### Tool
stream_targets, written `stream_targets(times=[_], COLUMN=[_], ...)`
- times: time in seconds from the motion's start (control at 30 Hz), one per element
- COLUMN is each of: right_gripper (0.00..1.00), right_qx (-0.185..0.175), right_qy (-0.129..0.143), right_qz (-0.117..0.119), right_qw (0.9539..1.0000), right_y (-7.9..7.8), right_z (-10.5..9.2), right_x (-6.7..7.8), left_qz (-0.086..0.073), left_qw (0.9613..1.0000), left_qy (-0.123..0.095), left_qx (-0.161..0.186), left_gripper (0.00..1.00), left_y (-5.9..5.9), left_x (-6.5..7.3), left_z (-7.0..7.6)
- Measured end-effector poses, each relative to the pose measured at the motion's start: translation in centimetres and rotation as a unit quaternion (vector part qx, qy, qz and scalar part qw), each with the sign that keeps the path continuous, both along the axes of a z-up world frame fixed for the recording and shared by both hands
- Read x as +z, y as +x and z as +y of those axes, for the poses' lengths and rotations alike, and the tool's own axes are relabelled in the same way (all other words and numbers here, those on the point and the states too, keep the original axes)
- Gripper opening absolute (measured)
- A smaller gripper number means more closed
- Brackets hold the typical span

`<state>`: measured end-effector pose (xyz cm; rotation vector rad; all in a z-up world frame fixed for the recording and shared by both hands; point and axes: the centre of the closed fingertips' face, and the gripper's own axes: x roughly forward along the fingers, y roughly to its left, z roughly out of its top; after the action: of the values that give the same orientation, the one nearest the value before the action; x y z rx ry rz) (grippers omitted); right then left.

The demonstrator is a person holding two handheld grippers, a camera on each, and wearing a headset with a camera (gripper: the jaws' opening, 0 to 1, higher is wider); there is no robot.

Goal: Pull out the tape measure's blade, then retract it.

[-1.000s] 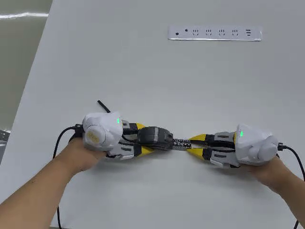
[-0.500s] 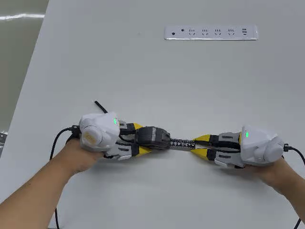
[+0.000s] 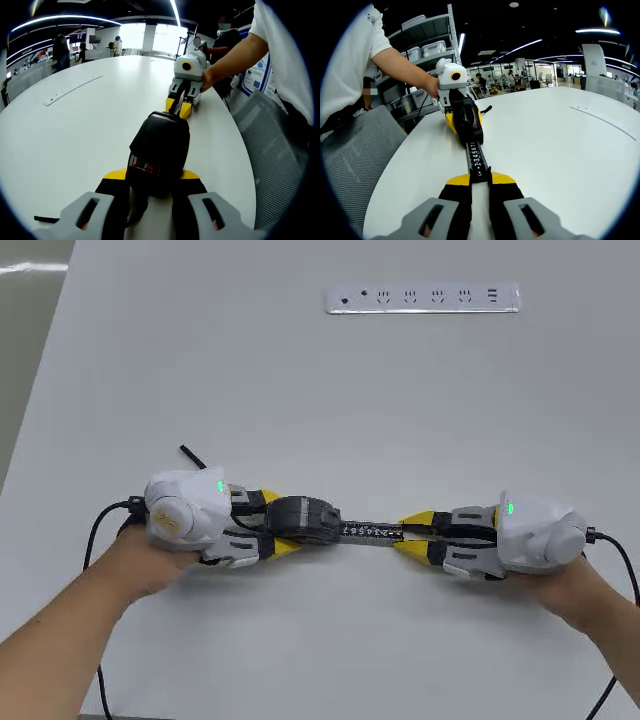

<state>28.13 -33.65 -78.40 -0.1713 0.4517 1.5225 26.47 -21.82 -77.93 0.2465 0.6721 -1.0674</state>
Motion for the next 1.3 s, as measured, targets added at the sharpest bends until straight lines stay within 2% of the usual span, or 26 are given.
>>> stream_targets(times=[0.73, 1.3], right_gripper=[0.10, 0.09], right_qx=[-0.007, -0.017], right_qy=[0.000, 0.004], right_qz=[0.002, 0.008], right_qw=[1.0000, 0.9998], right_y=[0.1, -0.2], right_z=[-1.1, -2.4], right_x=[0.0, 0.9], left_qz=[0.001, 0.002], left_qw=[1.0000, 1.0000], left_qy=[0.000, 0.001], left_qx=[0.001, 0.001], left_gripper=[0.29, 0.29], left_y=[-0.2, -0.2], left_x=[0.4, 0.3], left_z=[-0.3, -0.2])
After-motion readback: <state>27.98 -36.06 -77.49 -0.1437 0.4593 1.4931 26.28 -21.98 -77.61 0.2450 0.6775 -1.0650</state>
